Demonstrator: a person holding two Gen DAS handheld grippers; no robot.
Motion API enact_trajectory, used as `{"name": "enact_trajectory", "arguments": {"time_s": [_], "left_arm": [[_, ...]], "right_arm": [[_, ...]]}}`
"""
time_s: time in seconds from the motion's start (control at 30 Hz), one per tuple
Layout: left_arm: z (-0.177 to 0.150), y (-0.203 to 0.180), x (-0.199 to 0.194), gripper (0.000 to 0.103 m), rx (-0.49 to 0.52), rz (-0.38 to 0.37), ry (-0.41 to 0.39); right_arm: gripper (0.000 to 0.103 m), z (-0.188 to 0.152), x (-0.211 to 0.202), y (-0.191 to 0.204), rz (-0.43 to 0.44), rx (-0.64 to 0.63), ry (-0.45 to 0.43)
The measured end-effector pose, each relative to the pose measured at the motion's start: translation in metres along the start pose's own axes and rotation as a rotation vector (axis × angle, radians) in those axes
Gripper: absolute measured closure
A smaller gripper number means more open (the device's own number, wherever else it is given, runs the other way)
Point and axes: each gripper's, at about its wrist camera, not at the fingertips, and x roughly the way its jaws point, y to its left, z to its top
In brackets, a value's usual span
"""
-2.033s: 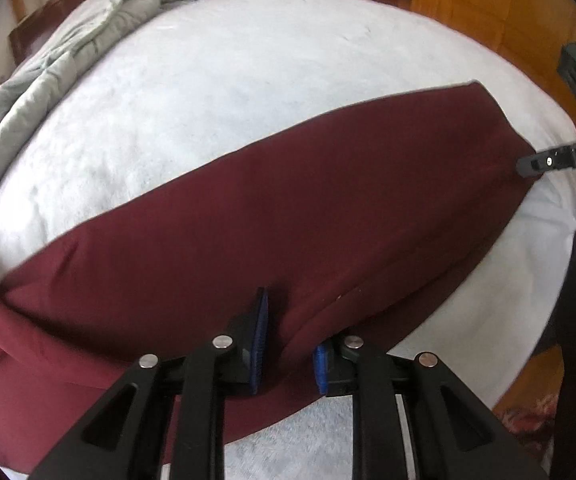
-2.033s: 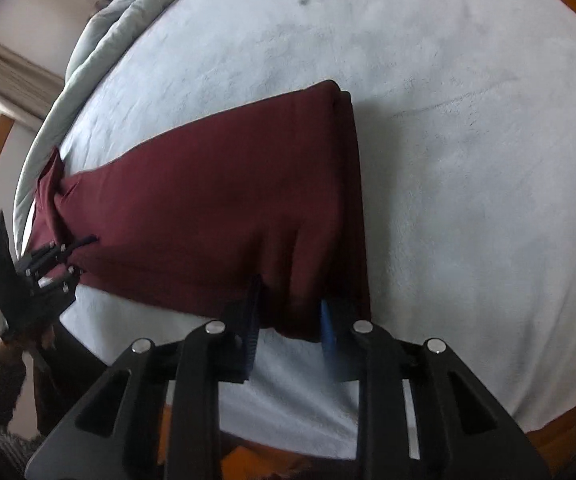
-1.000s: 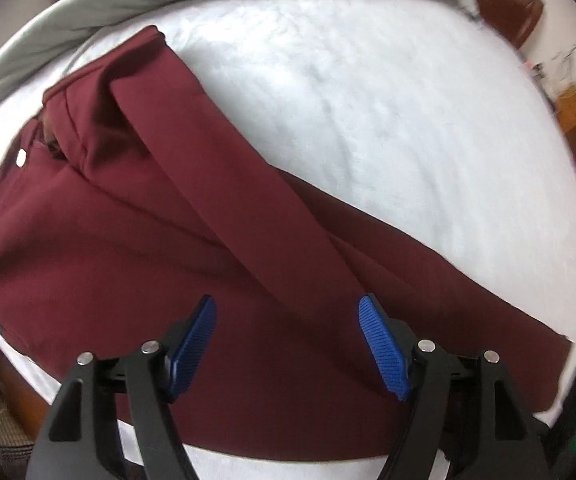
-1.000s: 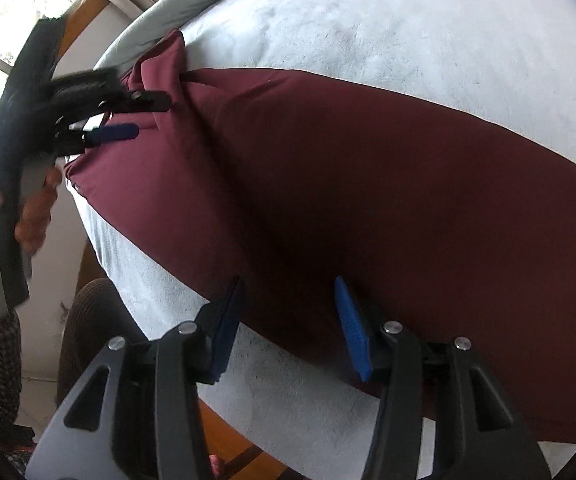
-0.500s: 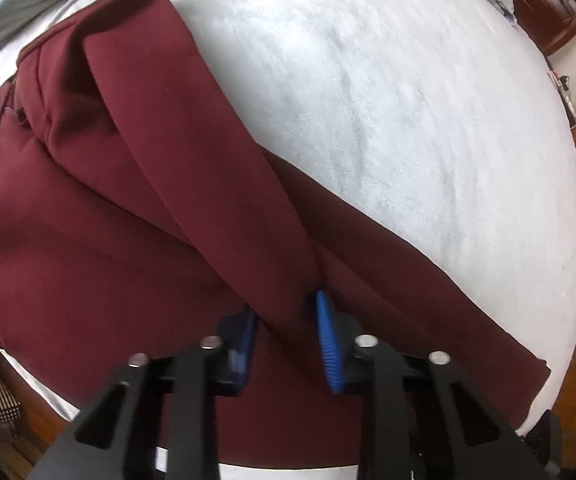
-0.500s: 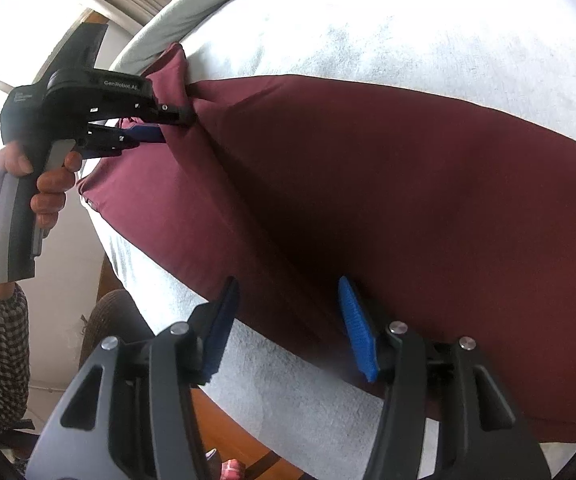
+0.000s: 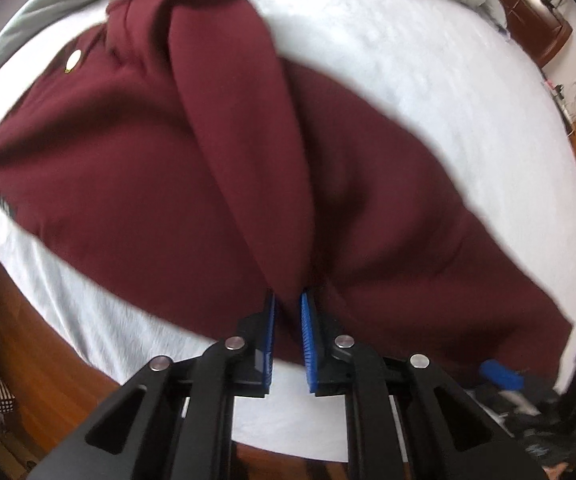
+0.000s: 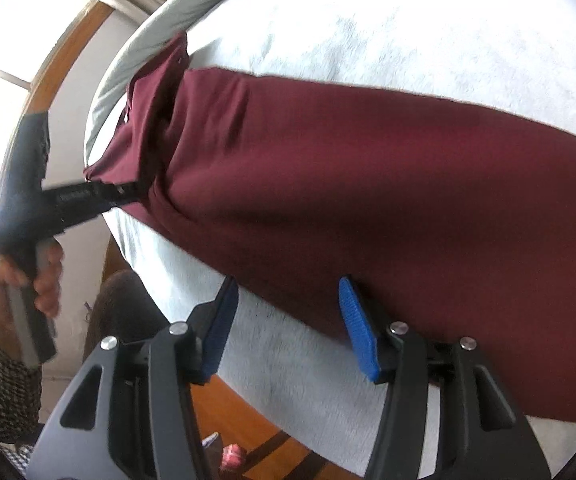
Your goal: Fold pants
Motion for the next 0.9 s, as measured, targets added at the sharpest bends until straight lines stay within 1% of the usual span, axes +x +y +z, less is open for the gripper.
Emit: {"name": "enact_trajectory", "arguments": {"time_s": [0.07, 0.1, 0.13, 0.17, 0.23, 0.3, 0.33, 0.37, 0.43, 0.47, 0.5, 0.53, 0.6, 0.67, 0.73, 0.77, 0.8, 0.83, 0.87, 0.9], "left_arm": [[-0.006, -0.001, 0.004, 0.089, 0.035, -0.004, -0.046], [-0.008, -0.003, 0.003, 0.089, 0.057, 0.003, -0.067], [-0.010, -0.004, 0.001, 0.089, 0.057, -0.004, -0.079], [-0.009, -0.004, 0.001, 0.089, 0.045, -0.017, -0.083], [-0.007, -0.002, 0.001, 0.089, 0.030, -0.032, -0.078], [-0.007, 0.004, -0.002, 0.082, 0.022, -0.041, -0.083], [-0.007, 0.005, -0.001, 0.080, 0.024, -0.038, -0.086], [-0.008, 0.008, -0.001, 0.076, 0.022, -0.037, -0.089], [-0.009, 0.016, -0.001, 0.074, 0.004, -0.068, -0.084], [-0.012, 0.023, -0.005, 0.071, -0.002, -0.085, -0.078], [-0.010, 0.025, -0.007, 0.065, -0.007, -0.101, -0.075], [-0.007, 0.030, -0.014, 0.061, -0.008, -0.110, -0.081], [-0.004, 0.043, -0.030, 0.040, 0.011, -0.093, -0.104], [0.000, 0.056, -0.044, 0.039, 0.026, -0.058, -0.151], [0.009, 0.076, -0.049, 0.039, 0.023, -0.012, -0.186], [0.009, 0.084, -0.049, 0.039, 0.013, 0.004, -0.191], [0.012, 0.100, -0.049, 0.040, -0.013, 0.021, -0.198], [0.019, 0.115, -0.050, 0.040, -0.044, 0.038, -0.206], [0.023, 0.119, -0.051, 0.040, -0.062, 0.051, -0.211], [0.030, 0.136, -0.051, 0.040, -0.086, 0.076, -0.222]], "right_arm": [[0.050, -0.001, -0.004, 0.003, -0.006, -0.012, -0.010], [0.048, 0.000, -0.008, 0.003, 0.008, -0.002, -0.026], [0.047, 0.003, -0.013, 0.003, 0.031, 0.014, -0.045], [0.047, 0.005, -0.014, 0.004, 0.037, 0.025, -0.052], [0.047, 0.010, -0.010, 0.001, 0.023, 0.055, -0.055], [0.047, 0.012, -0.002, -0.002, 0.036, 0.080, -0.046], [0.047, 0.010, 0.006, -0.002, 0.029, 0.080, -0.019], [0.046, 0.007, 0.010, 0.000, 0.012, 0.066, -0.007], [0.046, 0.000, 0.013, 0.014, -0.055, -0.016, 0.004], [0.046, 0.000, 0.013, 0.018, -0.076, -0.043, 0.014], [0.046, 0.002, 0.012, 0.021, -0.089, -0.063, 0.025], [0.046, 0.006, 0.007, 0.023, -0.085, -0.067, 0.027], [0.046, 0.018, 0.000, 0.030, -0.032, -0.068, 0.006], [0.046, 0.038, -0.002, 0.041, 0.032, -0.079, -0.010], [0.046, 0.062, 0.007, 0.056, 0.056, -0.107, -0.013], [0.046, 0.072, 0.013, 0.063, 0.059, -0.121, -0.015], [0.046, 0.082, 0.020, 0.069, 0.065, -0.131, -0.013], [0.046, 0.095, 0.030, 0.079, 0.098, -0.138, -0.008], [0.046, 0.103, 0.036, 0.085, 0.129, -0.137, -0.005], [0.046, 0.112, 0.045, 0.092, 0.153, -0.134, -0.001]]}}
